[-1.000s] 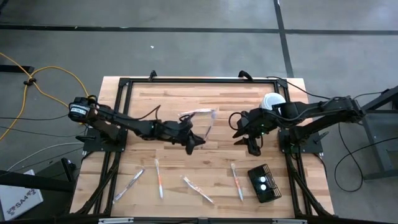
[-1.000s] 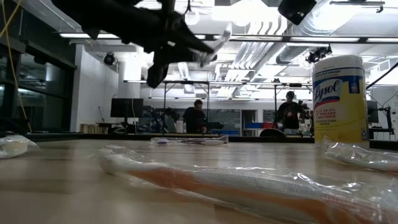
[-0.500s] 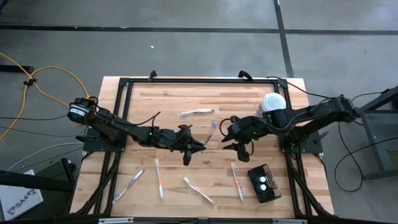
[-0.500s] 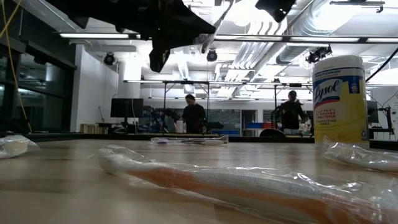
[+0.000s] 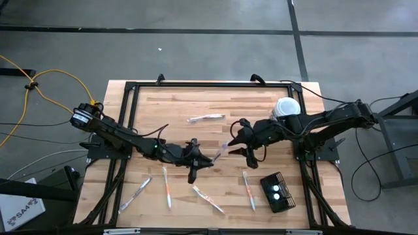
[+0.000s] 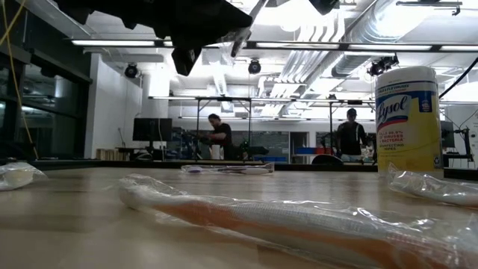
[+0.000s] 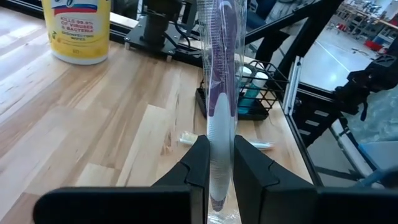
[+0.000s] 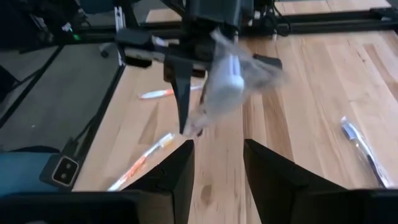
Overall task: Pick & Place toothbrushing station
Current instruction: Put the purple toothbrush into the mesh organizer
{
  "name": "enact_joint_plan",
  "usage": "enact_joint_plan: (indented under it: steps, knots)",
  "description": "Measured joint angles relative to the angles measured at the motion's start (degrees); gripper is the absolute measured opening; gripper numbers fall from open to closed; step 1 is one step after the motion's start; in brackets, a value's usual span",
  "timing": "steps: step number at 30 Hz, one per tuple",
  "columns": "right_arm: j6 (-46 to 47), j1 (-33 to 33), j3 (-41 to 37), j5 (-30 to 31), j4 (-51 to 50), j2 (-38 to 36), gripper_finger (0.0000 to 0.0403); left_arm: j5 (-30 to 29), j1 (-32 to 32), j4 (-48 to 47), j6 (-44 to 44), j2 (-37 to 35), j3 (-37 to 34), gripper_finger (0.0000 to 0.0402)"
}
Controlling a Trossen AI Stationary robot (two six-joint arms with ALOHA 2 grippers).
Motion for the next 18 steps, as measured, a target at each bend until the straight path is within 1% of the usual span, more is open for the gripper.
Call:
enact_joint_plan:
  steps: [6,9,11,14,16,18]
  knots:
    - [-0.01,0.00,0.00,-0.19,1.41,0.04,0.0129,-0.50,-0.02,-0.44,-0.02,0.00,0.00,0.0035]
    - [-0.04,0.00,0.11,-0.36,2.68,1.86,0.0129,-0.47,-0.02,-0.46,-0.04,0.00,0.00,0.0035]
    - [-0.41,-0.03,-0.11,-1.56,2.21,2.48,0.0129,-0.47,-0.02,-0.33,-0.04,0.00,0.00,0.0035]
    - [-1.51,-0.04,0.33,-1.68,6.20,5.03,0.0129,-0.45,-0.02,-0.45,-0.08,0.00,0.00,0.0035]
    - [-1.67,-0.02,-0.25,-1.84,4.69,5.61,0.0129,-0.47,-0.02,-0.62,-0.17,0.00,0.00,0.0035]
    - [-2.52,-0.07,0.15,-1.83,7.42,6.34,0.0129,-0.45,-0.14,-1.25,-0.17,0.00,-0.03,0.0035]
